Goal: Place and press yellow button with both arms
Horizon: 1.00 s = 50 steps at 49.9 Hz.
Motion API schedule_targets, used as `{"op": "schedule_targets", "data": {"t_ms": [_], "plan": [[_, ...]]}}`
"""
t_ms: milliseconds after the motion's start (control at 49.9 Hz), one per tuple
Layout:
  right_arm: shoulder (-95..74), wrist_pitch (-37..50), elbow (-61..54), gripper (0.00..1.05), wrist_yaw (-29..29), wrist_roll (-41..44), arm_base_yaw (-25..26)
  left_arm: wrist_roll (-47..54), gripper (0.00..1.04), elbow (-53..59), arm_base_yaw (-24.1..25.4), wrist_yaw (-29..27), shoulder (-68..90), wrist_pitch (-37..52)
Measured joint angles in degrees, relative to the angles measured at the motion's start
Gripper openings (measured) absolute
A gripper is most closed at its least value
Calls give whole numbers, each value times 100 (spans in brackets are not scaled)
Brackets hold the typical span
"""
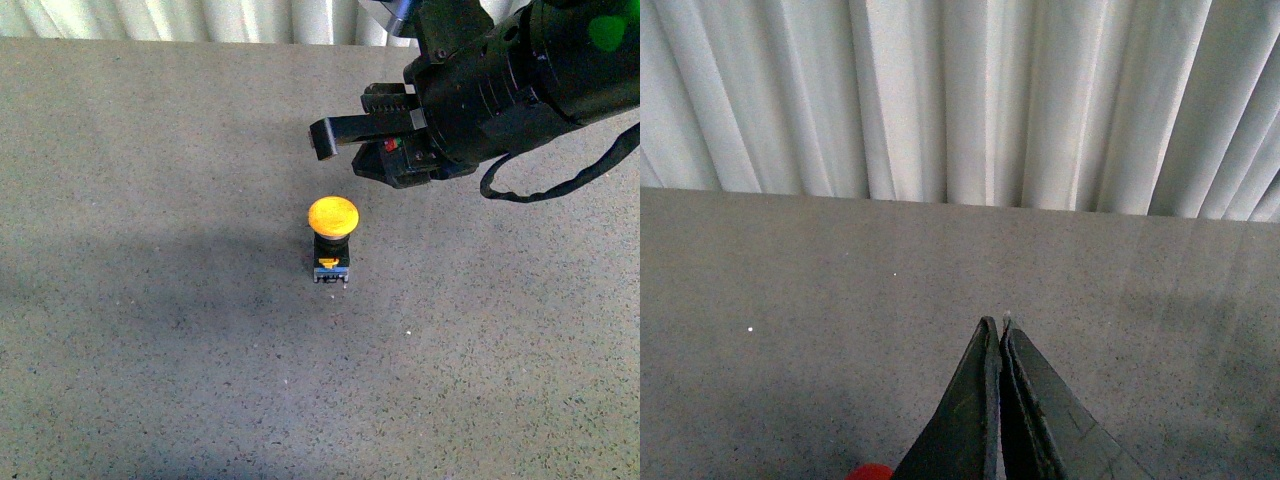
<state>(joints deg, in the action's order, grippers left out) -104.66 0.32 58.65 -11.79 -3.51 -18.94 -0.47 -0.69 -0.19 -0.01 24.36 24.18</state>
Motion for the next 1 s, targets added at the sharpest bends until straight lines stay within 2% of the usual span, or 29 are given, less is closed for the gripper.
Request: {"op": "schedule_targets", "data": {"t_ms": [341, 762, 883, 1003], "plan": [[-4, -76, -2, 1, -308, -146, -175, 0, 1, 0, 0, 0, -817, -793], [-129, -125, -20, 1, -258, -170, -210, 0, 1, 0, 0, 0, -1410, -1390], [-140, -138, -31, 1, -256, -181, -212, 2, 1, -2, 0, 2, -2096, -2271], [-157, -155, -37, 1, -229, -184, -210, 2, 1, -2, -2, 2, -2328, -2382]]}}
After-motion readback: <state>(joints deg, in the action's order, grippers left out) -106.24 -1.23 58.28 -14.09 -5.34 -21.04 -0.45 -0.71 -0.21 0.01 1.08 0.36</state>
